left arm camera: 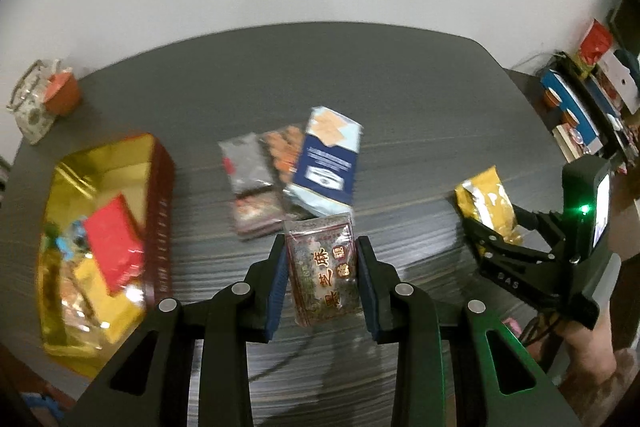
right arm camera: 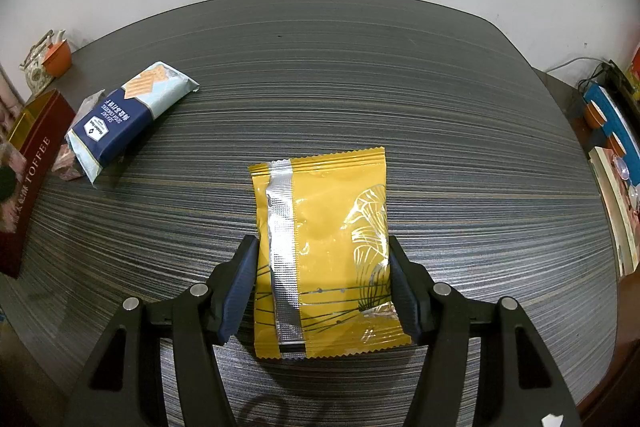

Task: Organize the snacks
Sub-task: 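Carry the pink-and-brown packet into the tray and open the left gripper while the right holds the yellow packet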

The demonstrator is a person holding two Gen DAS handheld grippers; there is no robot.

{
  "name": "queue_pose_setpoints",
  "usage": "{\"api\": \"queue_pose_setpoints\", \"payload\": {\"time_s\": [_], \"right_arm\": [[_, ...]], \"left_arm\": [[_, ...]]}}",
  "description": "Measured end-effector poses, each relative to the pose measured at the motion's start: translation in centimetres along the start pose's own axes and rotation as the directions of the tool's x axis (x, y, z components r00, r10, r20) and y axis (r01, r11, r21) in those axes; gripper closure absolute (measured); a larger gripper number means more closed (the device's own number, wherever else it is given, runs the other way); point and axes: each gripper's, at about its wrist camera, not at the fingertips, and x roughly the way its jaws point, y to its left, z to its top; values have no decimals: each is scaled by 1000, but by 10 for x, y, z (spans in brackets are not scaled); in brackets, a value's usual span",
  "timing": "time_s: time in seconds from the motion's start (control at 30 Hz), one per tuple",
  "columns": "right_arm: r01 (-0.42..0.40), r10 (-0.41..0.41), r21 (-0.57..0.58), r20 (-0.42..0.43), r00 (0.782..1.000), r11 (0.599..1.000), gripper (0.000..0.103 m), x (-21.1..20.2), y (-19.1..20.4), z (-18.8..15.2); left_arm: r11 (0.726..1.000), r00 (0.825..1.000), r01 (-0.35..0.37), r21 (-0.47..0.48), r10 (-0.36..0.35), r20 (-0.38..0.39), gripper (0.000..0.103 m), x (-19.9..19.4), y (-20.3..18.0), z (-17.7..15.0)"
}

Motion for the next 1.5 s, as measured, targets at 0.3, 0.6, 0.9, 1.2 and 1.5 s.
{"api": "queue_pose_setpoints", "payload": {"time_s": [0.3,0.6,0.9,1.2,1.5], "right_arm": [[-2,2,2,2,1000,1000,45,0,0,0],[-1,1,0,3,1000,1000,45,1,-1,0],[0,0,-1,4,1000,1000,45,3,-1,1],[0,0,-1,5,1000,1000,45,2,1,1],[0,0,-3,5,1000,1000,45,2,-1,1]], "left_arm": [[993,995,-99,-58,101,24,70,-25,75,-2],[967,976,-214,-137,216,-3,70,-30,158,-11],[944,966,-258,-204,253,-51,70,-23,214,-28],[945,969,-246,-216,235,-76,70,-5,230,-29],[945,967,-255,-204,247,-65,70,2,239,-22]]}}
